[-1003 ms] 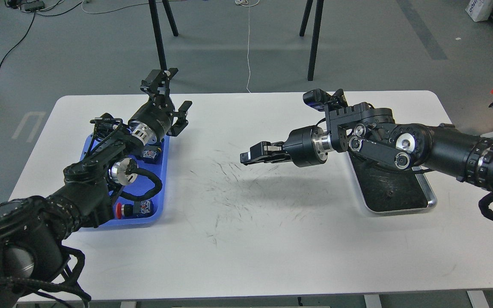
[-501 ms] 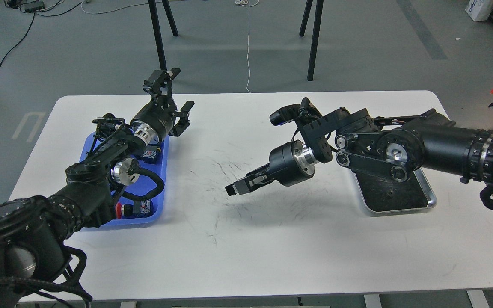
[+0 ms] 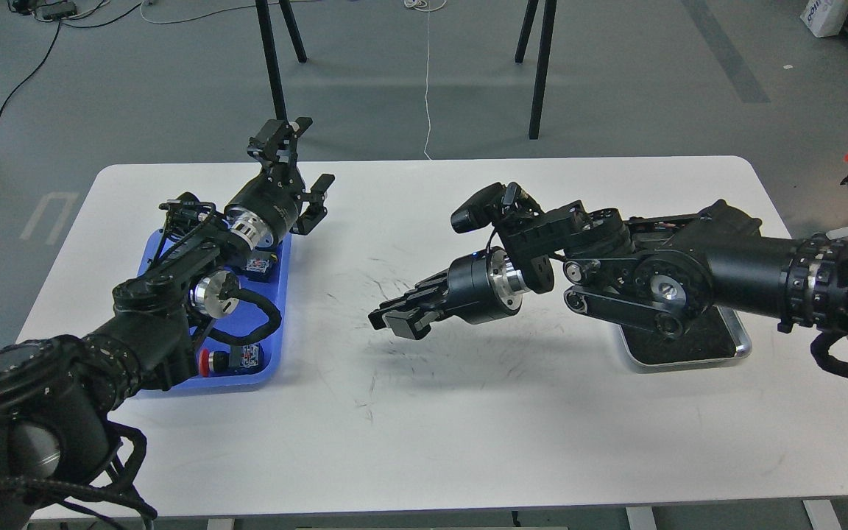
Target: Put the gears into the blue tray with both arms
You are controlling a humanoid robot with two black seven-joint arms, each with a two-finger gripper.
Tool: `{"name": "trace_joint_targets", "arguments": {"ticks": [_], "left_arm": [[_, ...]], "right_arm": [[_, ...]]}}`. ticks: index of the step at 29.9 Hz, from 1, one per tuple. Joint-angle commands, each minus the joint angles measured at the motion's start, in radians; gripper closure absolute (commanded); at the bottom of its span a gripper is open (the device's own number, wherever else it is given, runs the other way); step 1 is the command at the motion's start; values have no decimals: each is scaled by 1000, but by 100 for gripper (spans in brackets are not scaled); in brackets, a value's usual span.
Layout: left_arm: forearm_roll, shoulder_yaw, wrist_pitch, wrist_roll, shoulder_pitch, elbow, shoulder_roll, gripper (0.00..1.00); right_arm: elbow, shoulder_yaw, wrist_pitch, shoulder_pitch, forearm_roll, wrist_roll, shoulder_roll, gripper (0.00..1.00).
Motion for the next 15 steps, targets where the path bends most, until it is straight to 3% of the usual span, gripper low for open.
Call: {"name": "trace_joint_targets", "arguments": {"ticks": [1, 15], "left_arm": [[0, 0, 0, 0, 1, 0, -1, 0], [0, 0, 2, 0, -2, 2, 1, 0]], "right_arm": [[-3, -4, -39, -21, -23, 0, 16, 83], [-134, -142, -177, -87, -75, 0, 127, 84]]}}
